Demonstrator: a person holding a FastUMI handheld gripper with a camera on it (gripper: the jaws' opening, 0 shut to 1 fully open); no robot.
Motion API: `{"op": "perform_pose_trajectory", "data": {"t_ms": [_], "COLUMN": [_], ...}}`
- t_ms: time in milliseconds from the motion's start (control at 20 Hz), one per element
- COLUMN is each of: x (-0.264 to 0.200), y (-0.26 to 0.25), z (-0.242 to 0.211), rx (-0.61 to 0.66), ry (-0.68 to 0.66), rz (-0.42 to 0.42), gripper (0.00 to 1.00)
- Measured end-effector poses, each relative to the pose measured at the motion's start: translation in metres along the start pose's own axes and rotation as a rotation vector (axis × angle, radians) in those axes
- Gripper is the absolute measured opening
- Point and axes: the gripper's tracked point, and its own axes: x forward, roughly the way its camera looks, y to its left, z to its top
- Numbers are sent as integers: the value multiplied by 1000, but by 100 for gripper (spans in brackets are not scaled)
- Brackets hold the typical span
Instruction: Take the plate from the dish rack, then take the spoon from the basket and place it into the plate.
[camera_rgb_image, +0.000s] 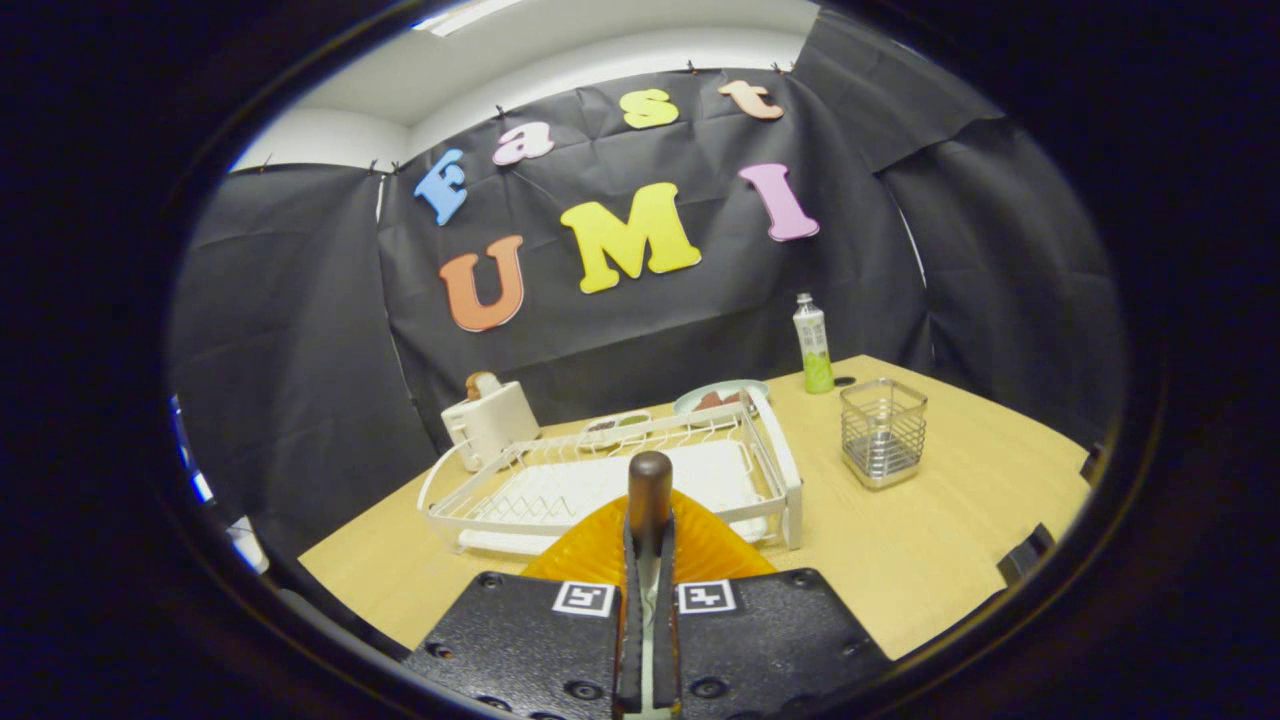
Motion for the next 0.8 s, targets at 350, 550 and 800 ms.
{"op": "perform_pose_trajectory", "data": {"t_ms": [350, 550, 800], "x": [7, 6, 13], "y": [19, 11, -9], "z": [-19, -10, 5], "rx": [8, -11, -30], "ry": [32, 15, -14], "rz": [71, 59, 26], "gripper": [17, 42, 85]}}
